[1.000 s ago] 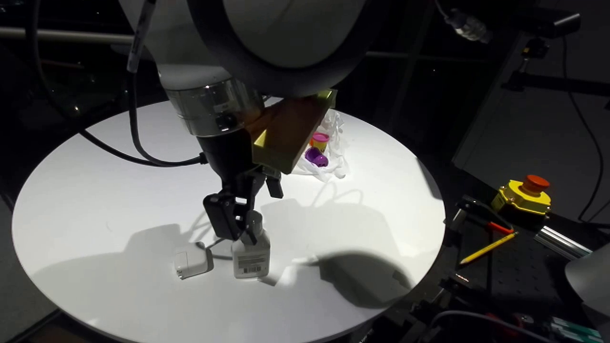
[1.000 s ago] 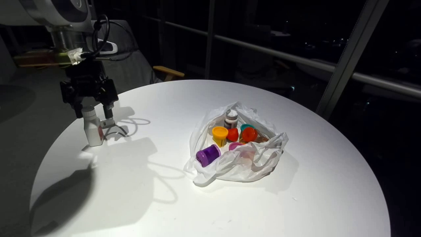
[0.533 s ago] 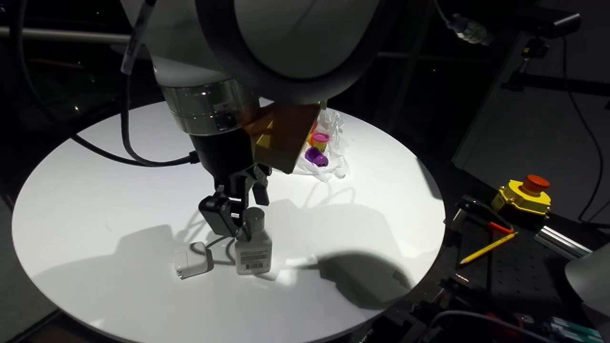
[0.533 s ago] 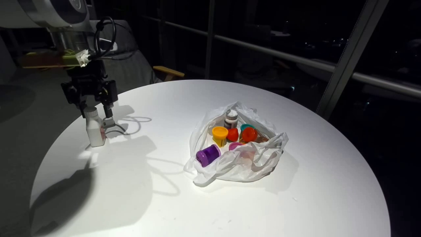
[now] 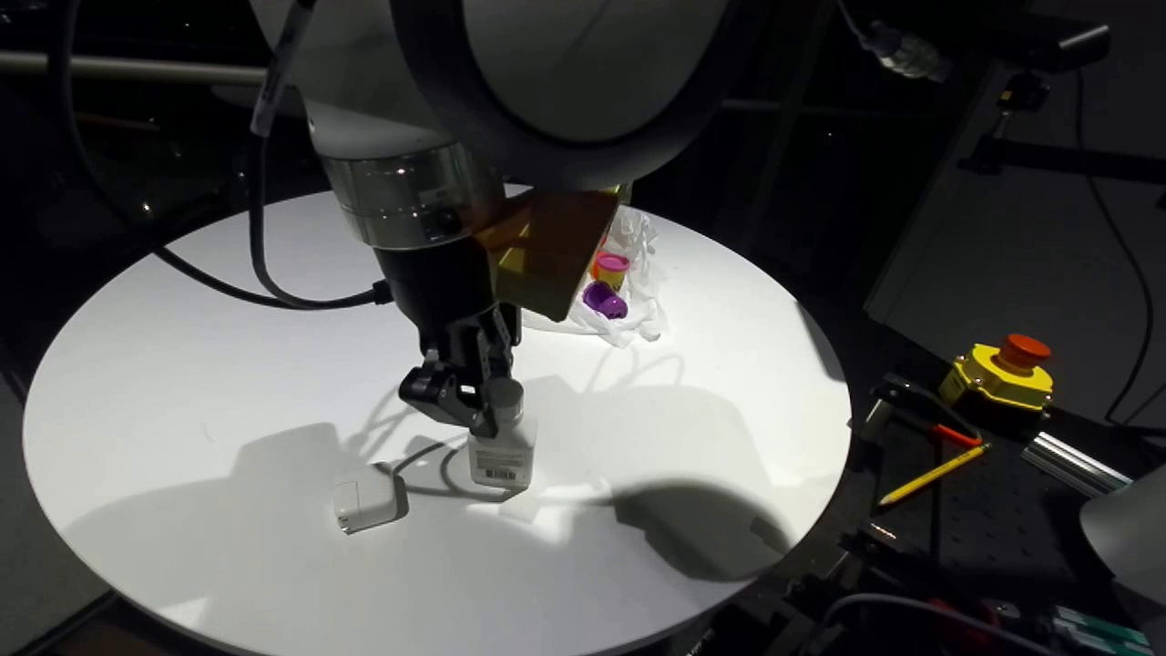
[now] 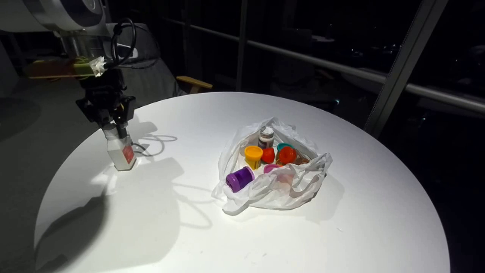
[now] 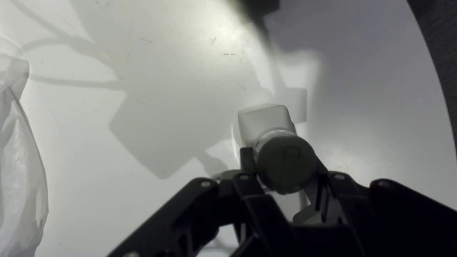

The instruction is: Pick up all the objects surrounding the white plate and arrange them on the plate

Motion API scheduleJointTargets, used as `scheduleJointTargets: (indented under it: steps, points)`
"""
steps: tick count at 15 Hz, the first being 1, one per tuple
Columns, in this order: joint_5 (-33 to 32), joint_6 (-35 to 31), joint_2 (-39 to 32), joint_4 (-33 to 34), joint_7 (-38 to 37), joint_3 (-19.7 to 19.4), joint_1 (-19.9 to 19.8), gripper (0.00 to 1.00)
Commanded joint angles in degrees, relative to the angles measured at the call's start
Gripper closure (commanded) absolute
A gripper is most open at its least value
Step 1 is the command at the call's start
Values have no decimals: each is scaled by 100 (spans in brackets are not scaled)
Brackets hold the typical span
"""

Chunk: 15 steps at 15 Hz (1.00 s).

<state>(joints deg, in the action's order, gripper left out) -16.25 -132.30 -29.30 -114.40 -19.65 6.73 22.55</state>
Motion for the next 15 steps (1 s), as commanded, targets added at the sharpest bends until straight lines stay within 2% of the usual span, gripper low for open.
scheduleJointTargets:
  steps: [1, 7, 11, 15]
  points:
    - [-78, 7, 472, -166, -247, -281, -92, 89]
    - [-421, -21, 676, 136, -824, -1122, -618, 89]
    - [-753, -192, 297, 493, -1254, -1621, -1016, 89]
    - [-1113, -1074, -252, 908, -1407, -1974, -1220, 89]
